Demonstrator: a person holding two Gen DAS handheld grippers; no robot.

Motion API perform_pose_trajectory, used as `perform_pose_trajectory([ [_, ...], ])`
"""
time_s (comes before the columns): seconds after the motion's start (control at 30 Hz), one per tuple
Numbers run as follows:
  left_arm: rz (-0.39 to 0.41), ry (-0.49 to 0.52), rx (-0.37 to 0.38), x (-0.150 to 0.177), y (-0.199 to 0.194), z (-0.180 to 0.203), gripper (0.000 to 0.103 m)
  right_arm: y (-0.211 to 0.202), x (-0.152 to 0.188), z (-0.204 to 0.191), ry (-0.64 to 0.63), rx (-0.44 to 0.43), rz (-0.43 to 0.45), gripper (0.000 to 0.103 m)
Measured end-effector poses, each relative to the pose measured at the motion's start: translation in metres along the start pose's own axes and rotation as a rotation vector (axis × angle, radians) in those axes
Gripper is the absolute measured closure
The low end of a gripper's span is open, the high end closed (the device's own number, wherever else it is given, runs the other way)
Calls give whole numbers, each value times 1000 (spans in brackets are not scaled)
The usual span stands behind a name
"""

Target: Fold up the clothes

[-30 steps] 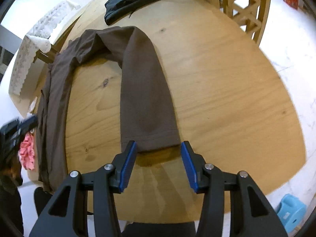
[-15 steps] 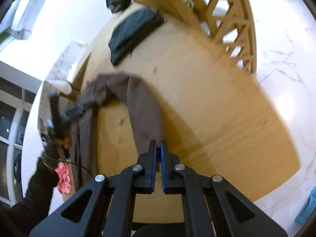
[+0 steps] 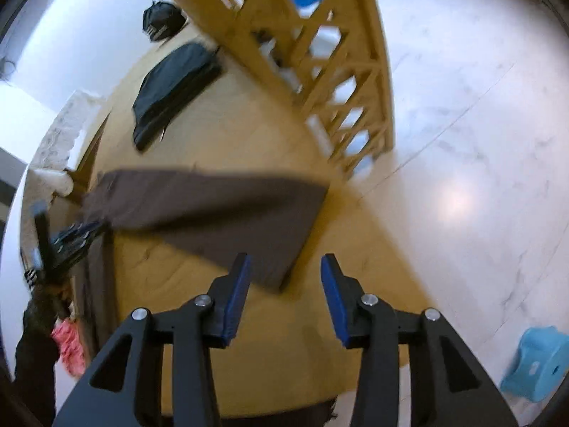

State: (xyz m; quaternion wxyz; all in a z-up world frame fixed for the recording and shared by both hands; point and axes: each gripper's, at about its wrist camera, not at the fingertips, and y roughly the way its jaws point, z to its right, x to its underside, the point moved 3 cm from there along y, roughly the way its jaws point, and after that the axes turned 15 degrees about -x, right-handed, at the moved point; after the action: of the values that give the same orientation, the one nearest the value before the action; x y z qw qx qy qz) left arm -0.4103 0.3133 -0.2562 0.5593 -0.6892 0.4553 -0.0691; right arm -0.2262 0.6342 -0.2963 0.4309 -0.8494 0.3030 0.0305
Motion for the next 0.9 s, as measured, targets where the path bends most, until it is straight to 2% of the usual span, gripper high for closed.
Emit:
perform_pose_trajectory([
  [0.1,-6,-32,-10,3,3,-9,78,13,11,1,-21,12,-28,63],
  [0.2,2,-70,-22,6,1,-25,78,24,10,-1,-2,-28,-37,64],
  [0.33,-25,-105,-50,12,7,-49,78,41,13,-10,-49,4,-76,65],
  [0.4,-38,-128,-49,13,13,-58,78,45,14,-12,-58,-1,-74,81],
  [0.47,-42,-150,-41,11,16,-65,78,48,15,-14,-73,0,-75,85],
  [0.7,-56,-214,-21,-2,28,-76,78,55,16,-10,-49,-30,-116,84],
  [0.73,-63,-215,-18,-3,31,-77,78,55,16,-12,-64,-31,-114,85],
  [0.77,-69,-218,-16,-4,34,-78,78,54,16,-15,-86,-35,-106,95],
  [0.8,-80,-220,-11,-6,38,-78,78,53,16,-18,-110,-38,-103,98],
  [0.9,-115,-216,-16,-10,53,-78,78,45,17,-28,-180,-33,-97,99],
])
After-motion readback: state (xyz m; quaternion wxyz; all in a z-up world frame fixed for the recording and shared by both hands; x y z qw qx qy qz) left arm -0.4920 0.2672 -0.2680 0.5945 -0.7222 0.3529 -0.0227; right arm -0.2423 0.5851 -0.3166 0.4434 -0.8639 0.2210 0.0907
